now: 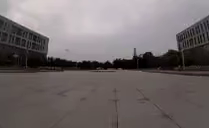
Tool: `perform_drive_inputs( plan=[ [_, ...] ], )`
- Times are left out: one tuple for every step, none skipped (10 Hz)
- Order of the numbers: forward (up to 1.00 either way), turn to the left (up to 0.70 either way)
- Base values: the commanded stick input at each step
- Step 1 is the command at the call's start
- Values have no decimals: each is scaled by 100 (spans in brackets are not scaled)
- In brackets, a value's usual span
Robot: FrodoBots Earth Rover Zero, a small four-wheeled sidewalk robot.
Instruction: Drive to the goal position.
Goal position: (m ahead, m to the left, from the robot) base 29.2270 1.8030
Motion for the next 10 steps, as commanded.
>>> perform_drive_inputs(
  plan=[
    [70,1],
    [70,1],
    [70,1],
    [70,1],
    [70,1],
    [70,1],
    [70,1],
    [70,1],
    [70,1],
    [70,1]
  ],
)
